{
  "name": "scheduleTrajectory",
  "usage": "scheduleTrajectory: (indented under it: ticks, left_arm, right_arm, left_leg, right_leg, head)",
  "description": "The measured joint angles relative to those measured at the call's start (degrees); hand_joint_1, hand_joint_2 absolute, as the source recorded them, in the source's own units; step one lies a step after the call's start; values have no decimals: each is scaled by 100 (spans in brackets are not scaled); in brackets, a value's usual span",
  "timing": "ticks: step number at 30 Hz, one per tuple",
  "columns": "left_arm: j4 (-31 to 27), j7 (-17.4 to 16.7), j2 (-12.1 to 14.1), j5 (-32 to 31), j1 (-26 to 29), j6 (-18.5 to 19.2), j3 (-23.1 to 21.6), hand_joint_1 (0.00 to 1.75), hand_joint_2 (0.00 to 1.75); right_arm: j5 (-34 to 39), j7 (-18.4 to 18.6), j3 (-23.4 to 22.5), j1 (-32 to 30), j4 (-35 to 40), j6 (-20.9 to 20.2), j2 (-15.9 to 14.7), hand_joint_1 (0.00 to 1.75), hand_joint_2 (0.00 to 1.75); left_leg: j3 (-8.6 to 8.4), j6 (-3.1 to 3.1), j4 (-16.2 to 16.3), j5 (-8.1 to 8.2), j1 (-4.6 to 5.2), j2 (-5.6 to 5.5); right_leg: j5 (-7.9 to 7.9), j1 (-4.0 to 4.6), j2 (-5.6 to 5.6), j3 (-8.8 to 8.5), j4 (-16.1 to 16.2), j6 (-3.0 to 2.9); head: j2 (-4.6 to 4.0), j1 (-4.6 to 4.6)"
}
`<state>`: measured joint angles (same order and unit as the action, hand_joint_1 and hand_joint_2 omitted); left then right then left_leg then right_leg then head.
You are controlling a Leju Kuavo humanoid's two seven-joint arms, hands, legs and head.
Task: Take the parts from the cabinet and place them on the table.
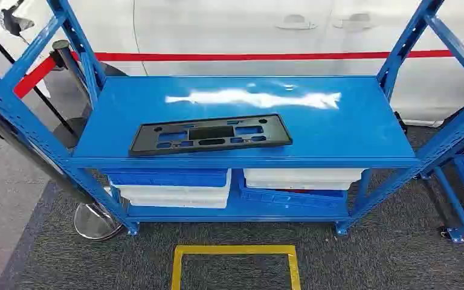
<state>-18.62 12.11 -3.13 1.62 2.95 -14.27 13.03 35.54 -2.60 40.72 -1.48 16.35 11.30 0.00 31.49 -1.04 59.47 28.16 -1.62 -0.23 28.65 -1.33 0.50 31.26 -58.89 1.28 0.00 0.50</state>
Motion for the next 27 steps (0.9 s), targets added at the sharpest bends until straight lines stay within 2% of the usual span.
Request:
scheduleTrajectory:
  ticks: [4,12,13,20,27]
  left_arm:
    - [87,291,-48,13,-40,-160,173,0,0]
    - [192,645,-59,-55,-93,-214,282,0,0]
    - [210,690,-59,-78,-102,-214,288,0,0]
    - [291,887,-59,-219,-120,-210,345,0,0]
    - [326,1078,-52,-317,-136,-153,439,0,0]
  right_arm:
    - [87,-608,0,-92,173,223,-11,0,175]
    - [-554,-1311,-731,-67,958,207,-37,0,175]
    - [-660,-1394,-848,-48,1144,181,-35,0,0]
    - [-1257,-1820,-1410,-38,2423,77,-31,0,0]
    - [-1959,-2234,-1616,10,3769,72,-92,0,0]
  left_leg:
    - [1,0,0,0,0,0]
    - [-7,-1,0,-1,-1,3]
    - [-10,0,0,-2,-1,1]
    - [-13,-2,0,-10,-1,0]
    - [-13,-2,2,-10,0,1]
  right_leg:
    - [0,0,1,-3,0,0]
    - [-1,0,2,-4,0,1]
    - [0,1,-3,-8,0,1]
    - [-1,0,-4,-9,-2,1]
    - [-2,-1,-3,-6,-2,1]
  head:
    - [0,0]
    - [0,0]
    - [0,-2]
    - [0,0]
    - [0,0]
